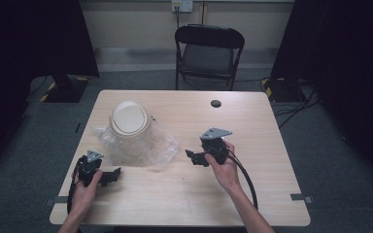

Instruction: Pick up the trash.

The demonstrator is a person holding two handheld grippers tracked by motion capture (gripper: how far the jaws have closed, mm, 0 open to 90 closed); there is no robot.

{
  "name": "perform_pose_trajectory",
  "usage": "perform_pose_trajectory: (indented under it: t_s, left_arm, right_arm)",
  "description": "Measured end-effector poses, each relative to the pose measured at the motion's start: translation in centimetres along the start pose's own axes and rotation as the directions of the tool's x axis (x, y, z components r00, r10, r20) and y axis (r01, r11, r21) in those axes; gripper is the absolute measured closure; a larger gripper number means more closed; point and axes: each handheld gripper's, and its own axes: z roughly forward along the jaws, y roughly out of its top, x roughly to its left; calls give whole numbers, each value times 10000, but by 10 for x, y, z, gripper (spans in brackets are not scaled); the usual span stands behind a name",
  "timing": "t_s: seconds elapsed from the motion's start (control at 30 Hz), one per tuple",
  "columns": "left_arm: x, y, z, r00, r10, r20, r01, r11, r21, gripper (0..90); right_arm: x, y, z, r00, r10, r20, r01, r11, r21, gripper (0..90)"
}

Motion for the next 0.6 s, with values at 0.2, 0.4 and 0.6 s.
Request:
perform_pose_trajectory:
  t_s: [0.2,0.4,0.6]
  left_arm:
    - [0,0,0,10000,2,0,-2,10000,2,0]
    - [0,0,0,10000,4,2,-4,10000,4,0]
    - [0,0,0,10000,2,3,-2,10000,2,0]
  right_arm:
    - [18,29,18,9983,-368,-447,355,9990,-285,254]
    - [35,61,46,9903,-816,-1123,796,9966,-219,222]
    - [41,86,70,9844,-995,-1448,967,9950,-261,249]
